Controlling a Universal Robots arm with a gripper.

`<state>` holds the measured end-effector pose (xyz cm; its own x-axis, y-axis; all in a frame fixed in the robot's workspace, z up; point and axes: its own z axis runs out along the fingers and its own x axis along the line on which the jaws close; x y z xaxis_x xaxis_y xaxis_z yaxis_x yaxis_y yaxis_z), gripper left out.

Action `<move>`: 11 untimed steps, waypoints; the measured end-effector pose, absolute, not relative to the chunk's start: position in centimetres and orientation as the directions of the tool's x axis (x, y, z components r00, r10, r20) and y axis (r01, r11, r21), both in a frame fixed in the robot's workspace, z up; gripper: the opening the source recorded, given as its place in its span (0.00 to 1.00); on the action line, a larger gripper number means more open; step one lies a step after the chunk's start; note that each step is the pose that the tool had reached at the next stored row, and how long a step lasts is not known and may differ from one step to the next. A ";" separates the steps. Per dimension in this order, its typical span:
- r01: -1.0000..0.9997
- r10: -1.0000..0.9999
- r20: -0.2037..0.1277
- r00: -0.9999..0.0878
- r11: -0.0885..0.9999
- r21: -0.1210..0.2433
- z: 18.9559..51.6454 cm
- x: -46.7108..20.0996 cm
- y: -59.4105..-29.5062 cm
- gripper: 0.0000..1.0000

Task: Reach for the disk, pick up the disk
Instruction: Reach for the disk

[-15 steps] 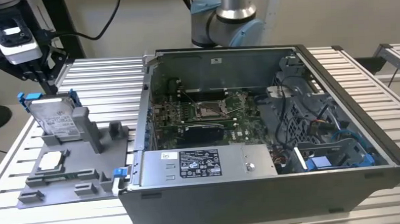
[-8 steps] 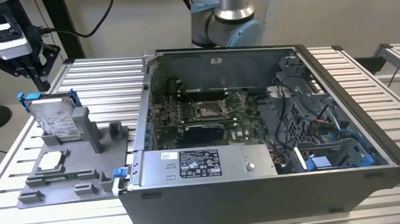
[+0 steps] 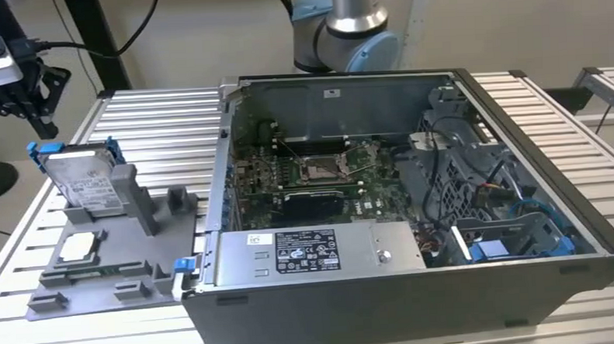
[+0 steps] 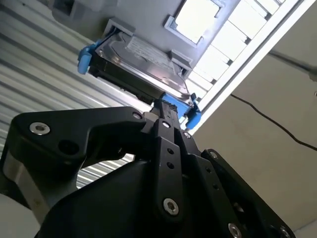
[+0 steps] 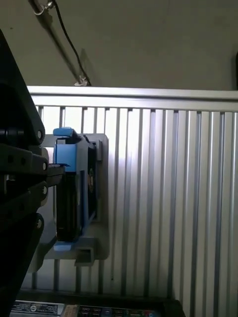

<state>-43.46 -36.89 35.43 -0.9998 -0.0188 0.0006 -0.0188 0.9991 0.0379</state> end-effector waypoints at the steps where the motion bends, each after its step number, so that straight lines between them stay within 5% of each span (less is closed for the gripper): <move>1: -0.019 -0.019 0.001 -1.000 0.999 0.038 35.4 -43.7 -36.9 0.00; 11: -0.019 -0.019 0.001 -1.000 0.999 0.038 35.4 -44.5 -37.2 0.00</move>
